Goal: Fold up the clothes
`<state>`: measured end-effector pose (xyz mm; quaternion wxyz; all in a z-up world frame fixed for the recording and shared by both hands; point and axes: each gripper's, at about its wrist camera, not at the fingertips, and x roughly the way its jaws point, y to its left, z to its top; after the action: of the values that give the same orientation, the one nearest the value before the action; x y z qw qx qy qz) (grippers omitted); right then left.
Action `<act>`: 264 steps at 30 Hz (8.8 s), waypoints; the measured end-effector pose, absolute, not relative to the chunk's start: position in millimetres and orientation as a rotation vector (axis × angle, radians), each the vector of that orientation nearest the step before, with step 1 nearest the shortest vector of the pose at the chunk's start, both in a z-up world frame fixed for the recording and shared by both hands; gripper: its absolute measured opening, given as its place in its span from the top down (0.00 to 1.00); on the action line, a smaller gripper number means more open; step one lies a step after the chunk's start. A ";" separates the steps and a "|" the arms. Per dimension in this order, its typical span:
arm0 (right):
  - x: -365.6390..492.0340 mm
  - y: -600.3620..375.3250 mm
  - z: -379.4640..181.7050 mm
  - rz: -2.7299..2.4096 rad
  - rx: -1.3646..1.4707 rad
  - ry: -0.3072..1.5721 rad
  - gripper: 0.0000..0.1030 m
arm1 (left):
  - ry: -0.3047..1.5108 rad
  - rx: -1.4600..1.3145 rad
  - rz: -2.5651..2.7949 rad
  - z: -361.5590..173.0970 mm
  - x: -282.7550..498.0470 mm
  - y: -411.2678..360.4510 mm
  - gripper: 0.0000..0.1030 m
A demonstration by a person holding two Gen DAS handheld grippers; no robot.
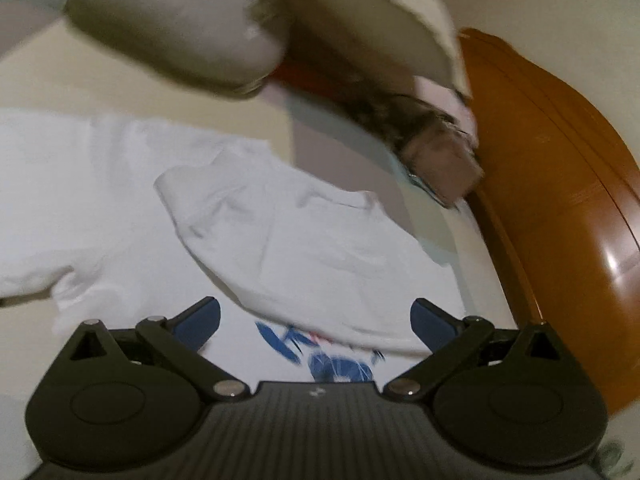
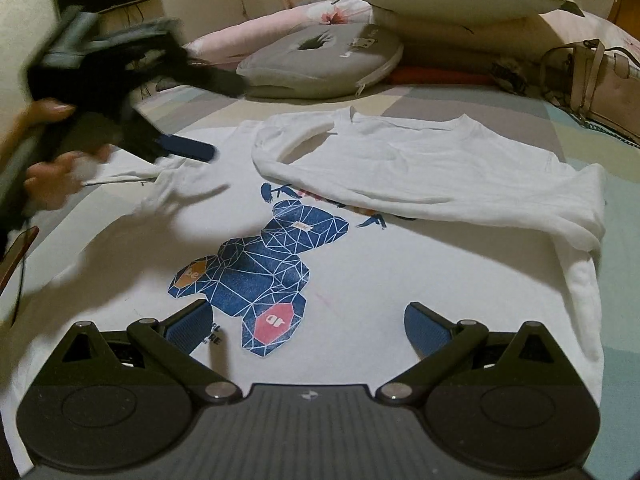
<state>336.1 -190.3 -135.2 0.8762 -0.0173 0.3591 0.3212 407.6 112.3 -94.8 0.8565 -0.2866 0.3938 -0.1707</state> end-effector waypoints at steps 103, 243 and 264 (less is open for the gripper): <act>359.7 -244.9 -108.8 0.531 0.155 0.617 0.00 | 0.787 0.202 -0.421 -122.0 488.7 10.5 0.77; 370.6 -297.0 -118.9 0.442 0.364 0.594 0.00 | 0.963 -0.278 -0.177 -91.4 467.8 48.9 0.42; 376.5 -278.3 -129.3 0.440 0.305 0.639 0.00 | 0.691 -0.694 -0.014 -143.8 425.7 160.0 0.53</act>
<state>376.5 -278.3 -129.3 0.9144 0.1482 0.3101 0.2138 425.7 160.0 -143.8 0.8825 -0.3331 0.3319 -0.0069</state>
